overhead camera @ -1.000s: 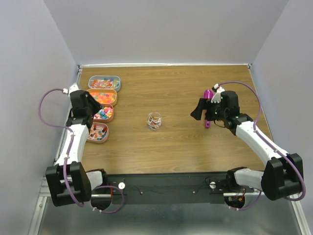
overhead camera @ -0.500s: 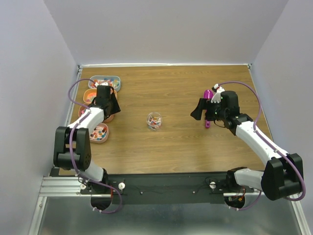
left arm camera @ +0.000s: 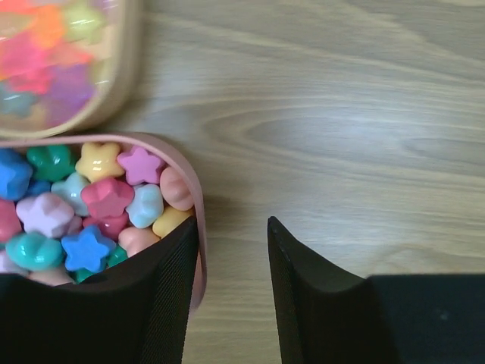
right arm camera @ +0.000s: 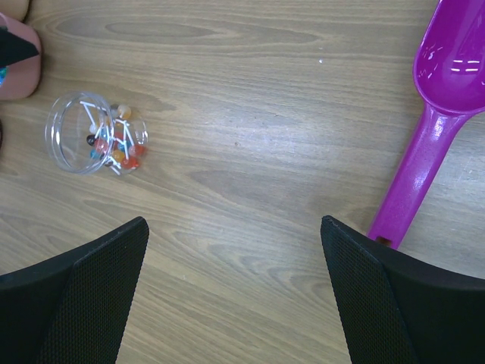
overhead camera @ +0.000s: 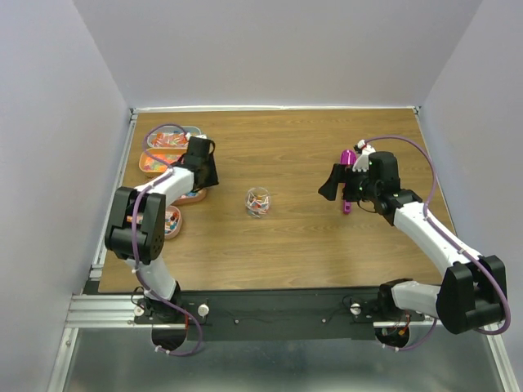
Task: Pack the candies
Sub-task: Move the storage box to the center of the board.
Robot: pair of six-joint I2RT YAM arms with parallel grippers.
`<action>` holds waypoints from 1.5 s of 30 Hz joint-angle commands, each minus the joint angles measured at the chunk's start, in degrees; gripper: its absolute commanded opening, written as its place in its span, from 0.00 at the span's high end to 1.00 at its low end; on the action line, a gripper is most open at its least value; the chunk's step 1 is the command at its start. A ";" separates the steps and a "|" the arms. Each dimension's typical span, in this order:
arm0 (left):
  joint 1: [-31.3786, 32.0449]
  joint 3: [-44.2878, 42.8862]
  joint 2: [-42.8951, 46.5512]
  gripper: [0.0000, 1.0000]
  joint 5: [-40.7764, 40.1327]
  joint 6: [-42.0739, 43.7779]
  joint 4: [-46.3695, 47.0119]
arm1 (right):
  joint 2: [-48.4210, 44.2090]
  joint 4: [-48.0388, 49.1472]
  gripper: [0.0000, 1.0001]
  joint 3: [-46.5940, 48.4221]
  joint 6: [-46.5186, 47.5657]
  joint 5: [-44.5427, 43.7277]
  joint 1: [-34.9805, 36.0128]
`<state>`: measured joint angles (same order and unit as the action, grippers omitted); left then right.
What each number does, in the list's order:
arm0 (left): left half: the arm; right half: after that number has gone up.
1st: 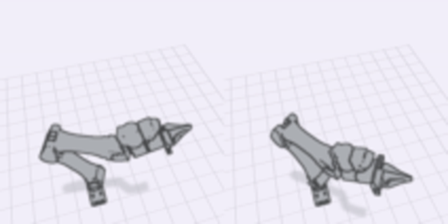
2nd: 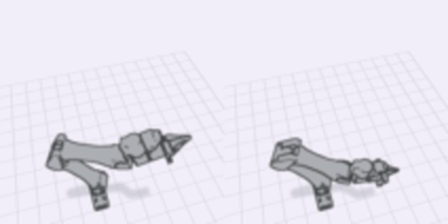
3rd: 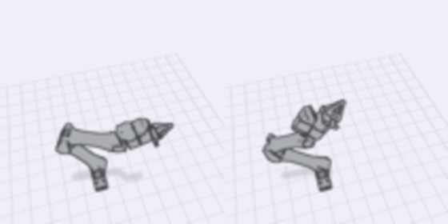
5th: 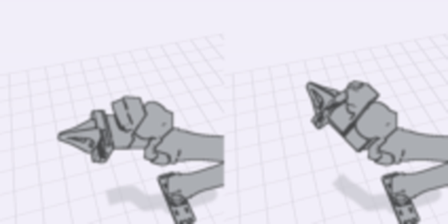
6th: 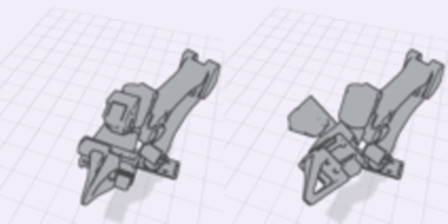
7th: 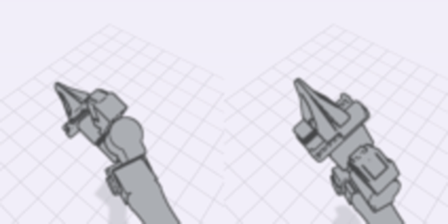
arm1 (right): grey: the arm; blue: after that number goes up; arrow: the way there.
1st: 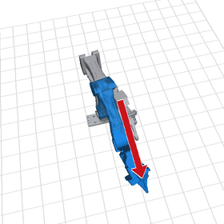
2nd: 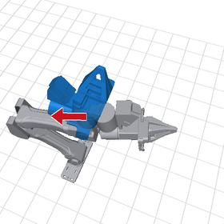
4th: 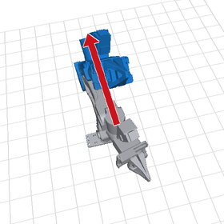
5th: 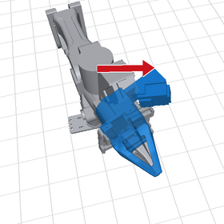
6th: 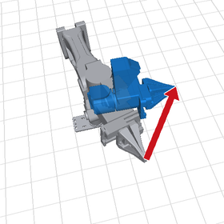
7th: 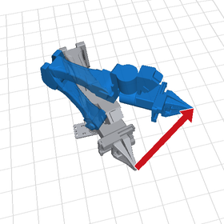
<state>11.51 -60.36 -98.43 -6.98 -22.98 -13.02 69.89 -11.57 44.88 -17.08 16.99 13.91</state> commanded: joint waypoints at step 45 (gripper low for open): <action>25.58 -36.66 -22.41 0.47 -7.25 -3.56 -10.97 | 0.34 -0.55 0.00 -0.94 1.26 -9.08 0.41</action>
<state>37.52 -94.28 -116.27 -9.91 -27.16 -19.46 70.83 -11.66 44.88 -16.43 10.26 13.91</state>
